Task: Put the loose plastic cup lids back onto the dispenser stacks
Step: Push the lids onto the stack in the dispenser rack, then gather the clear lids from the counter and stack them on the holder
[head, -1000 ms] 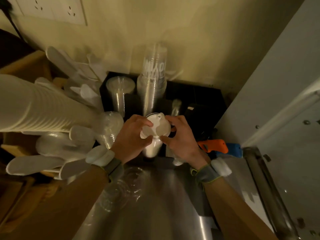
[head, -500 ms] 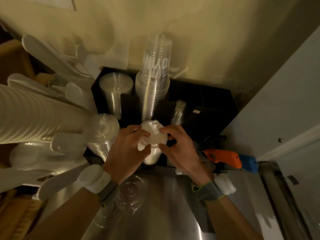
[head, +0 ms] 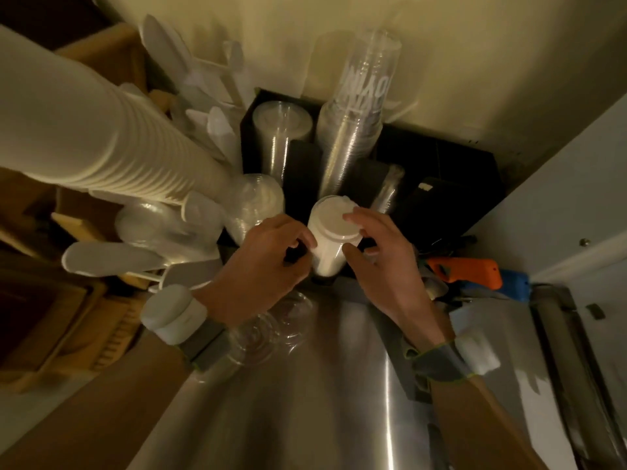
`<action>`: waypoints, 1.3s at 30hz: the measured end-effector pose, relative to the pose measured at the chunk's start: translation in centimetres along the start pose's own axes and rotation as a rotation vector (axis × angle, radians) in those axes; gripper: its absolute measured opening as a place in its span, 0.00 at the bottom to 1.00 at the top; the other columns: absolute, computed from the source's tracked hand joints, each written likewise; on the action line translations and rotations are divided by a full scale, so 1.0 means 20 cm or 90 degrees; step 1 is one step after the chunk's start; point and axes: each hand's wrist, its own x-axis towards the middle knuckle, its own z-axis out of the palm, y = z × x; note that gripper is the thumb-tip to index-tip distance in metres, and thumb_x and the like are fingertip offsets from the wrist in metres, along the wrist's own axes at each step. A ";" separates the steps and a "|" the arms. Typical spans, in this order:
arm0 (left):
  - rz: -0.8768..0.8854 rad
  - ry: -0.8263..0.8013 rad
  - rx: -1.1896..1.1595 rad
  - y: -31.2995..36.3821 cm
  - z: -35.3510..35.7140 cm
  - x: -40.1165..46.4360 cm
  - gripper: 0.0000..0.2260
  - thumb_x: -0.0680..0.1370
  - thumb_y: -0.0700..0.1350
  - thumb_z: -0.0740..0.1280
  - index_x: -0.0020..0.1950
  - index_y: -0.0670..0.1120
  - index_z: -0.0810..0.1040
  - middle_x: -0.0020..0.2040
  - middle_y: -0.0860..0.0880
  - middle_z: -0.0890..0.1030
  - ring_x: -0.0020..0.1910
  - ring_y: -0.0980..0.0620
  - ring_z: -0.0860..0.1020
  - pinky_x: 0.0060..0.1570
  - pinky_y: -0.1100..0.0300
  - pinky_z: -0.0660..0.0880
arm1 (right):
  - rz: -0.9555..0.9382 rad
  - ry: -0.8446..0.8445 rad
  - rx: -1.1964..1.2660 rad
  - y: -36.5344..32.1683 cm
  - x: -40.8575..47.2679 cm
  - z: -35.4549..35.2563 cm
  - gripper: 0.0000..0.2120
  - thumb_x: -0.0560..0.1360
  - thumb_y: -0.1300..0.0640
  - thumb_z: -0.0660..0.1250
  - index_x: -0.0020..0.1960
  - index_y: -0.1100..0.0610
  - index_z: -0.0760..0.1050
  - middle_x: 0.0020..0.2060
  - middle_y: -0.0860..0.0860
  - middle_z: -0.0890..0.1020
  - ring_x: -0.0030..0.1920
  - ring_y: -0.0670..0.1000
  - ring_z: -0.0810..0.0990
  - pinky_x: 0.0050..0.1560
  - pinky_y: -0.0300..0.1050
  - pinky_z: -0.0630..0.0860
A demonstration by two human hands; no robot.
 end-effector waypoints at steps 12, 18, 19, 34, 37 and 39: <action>-0.344 -0.078 -0.055 -0.30 -0.17 -0.76 0.09 0.74 0.42 0.70 0.52 0.52 0.79 0.48 0.53 0.81 0.44 0.55 0.80 0.43 0.57 0.80 | 0.068 -0.247 0.065 0.05 -0.37 0.48 0.13 0.74 0.61 0.70 0.57 0.53 0.77 0.51 0.50 0.81 0.49 0.47 0.80 0.48 0.33 0.77; -0.417 -0.024 -0.008 -0.41 -0.09 -0.91 0.18 0.70 0.36 0.73 0.58 0.43 0.76 0.49 0.46 0.77 0.41 0.56 0.75 0.37 0.71 0.71 | 0.006 -0.342 -0.103 0.06 -0.50 0.74 0.29 0.70 0.47 0.71 0.68 0.51 0.68 0.65 0.52 0.73 0.66 0.52 0.65 0.65 0.50 0.71; -0.431 -0.027 0.000 -0.41 -0.08 -0.90 0.20 0.70 0.37 0.73 0.60 0.43 0.74 0.51 0.45 0.75 0.42 0.53 0.75 0.39 0.65 0.75 | -0.006 -0.340 -0.116 0.06 -0.50 0.75 0.33 0.68 0.45 0.72 0.70 0.50 0.65 0.68 0.50 0.70 0.68 0.51 0.62 0.67 0.50 0.68; -0.473 -0.129 -0.029 -0.43 -0.03 -0.92 0.24 0.72 0.49 0.72 0.64 0.50 0.66 0.55 0.49 0.72 0.49 0.50 0.74 0.50 0.53 0.76 | -0.051 -0.297 -0.182 0.04 -0.54 0.91 0.39 0.67 0.46 0.72 0.73 0.44 0.57 0.72 0.45 0.67 0.74 0.51 0.54 0.70 0.56 0.57; -0.486 -0.097 -0.048 -0.40 -0.06 -0.88 0.25 0.73 0.46 0.71 0.67 0.49 0.66 0.57 0.49 0.74 0.52 0.50 0.76 0.54 0.51 0.77 | -0.048 -0.269 -0.156 0.02 -0.52 0.85 0.37 0.67 0.45 0.72 0.71 0.43 0.59 0.70 0.44 0.68 0.71 0.48 0.56 0.68 0.56 0.64; -0.475 -0.068 -0.061 -0.36 -0.09 -0.87 0.24 0.74 0.45 0.70 0.68 0.49 0.66 0.56 0.49 0.76 0.51 0.51 0.76 0.54 0.53 0.77 | -0.059 -0.245 -0.123 -0.02 -0.51 0.80 0.35 0.67 0.46 0.72 0.71 0.43 0.61 0.69 0.44 0.69 0.70 0.49 0.60 0.65 0.58 0.69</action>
